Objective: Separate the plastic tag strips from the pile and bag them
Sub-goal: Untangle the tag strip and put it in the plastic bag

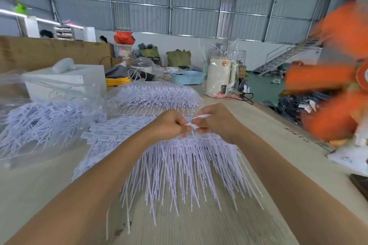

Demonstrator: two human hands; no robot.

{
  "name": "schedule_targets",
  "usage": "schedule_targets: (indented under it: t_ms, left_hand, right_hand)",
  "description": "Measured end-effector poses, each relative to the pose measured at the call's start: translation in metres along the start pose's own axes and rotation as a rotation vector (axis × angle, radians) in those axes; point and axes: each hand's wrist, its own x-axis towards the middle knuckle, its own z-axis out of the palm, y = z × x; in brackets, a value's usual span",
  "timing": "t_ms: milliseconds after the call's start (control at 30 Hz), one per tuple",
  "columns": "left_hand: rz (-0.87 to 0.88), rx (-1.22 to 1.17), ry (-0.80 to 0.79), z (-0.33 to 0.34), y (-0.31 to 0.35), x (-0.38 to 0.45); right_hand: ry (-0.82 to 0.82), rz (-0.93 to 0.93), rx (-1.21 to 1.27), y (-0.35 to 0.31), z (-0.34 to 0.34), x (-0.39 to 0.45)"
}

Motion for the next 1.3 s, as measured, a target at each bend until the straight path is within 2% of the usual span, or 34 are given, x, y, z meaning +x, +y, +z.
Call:
schedule_targets:
  t_ms: [133, 233, 300, 400, 567, 700, 833, 900, 1033, 1100, 1167, 1233, 1300]
  left_hand:
    - [0.007, -0.097, -0.065, -0.002, -0.002, -0.001]
    - [0.027, -0.165, -0.042, 0.0, -0.004, -0.002]
    - [0.049, -0.153, -0.02, 0.002, -0.004, -0.002]
    - [0.054, -0.136, -0.008, 0.004, -0.003, -0.003]
    - [-0.078, -0.288, 0.05, 0.002, 0.002, 0.0]
    - [-0.167, -0.465, -0.072, -0.005, 0.002, -0.003]
    - [-0.107, -0.421, -0.07, -0.01, -0.008, -0.006]
    - [-0.073, -0.401, -0.061, -0.009, -0.009, -0.005]
    - [-0.04, -0.235, -0.099, -0.004, -0.006, -0.005]
    - [-0.009, -0.143, -0.111, -0.001, -0.005, -0.006]
    - [0.013, -0.089, -0.101, 0.001, -0.004, -0.008]
    - [0.036, -0.062, -0.075, 0.003, -0.003, -0.009]
    - [0.055, -0.076, -0.05, 0.002, -0.004, -0.009]
  right_hand:
    - [-0.06, -0.006, 0.037, 0.001, -0.004, 0.0]
    - [-0.079, 0.025, 0.055, 0.0, -0.005, 0.001]
    - [-0.094, 0.05, -0.066, -0.001, -0.006, 0.0]
    - [-0.116, -0.015, -0.212, -0.003, -0.006, -0.002]
    - [-0.006, -0.111, -0.296, 0.001, 0.004, -0.002]
    - [0.183, -0.178, -0.474, 0.015, -0.002, 0.006]
    - [0.276, 0.055, 0.162, 0.022, -0.033, 0.008]
    - [0.237, 0.136, 0.33, 0.015, -0.043, 0.007]
    - [-0.004, 0.195, 0.447, -0.007, -0.04, 0.005]
    - [-0.113, 0.199, 0.364, -0.011, -0.031, 0.003]
    - [-0.195, 0.182, 0.181, -0.01, -0.019, 0.003]
    - [-0.226, 0.154, 0.02, -0.007, -0.004, 0.002]
    - [-0.232, 0.15, 0.003, -0.003, 0.008, 0.002]
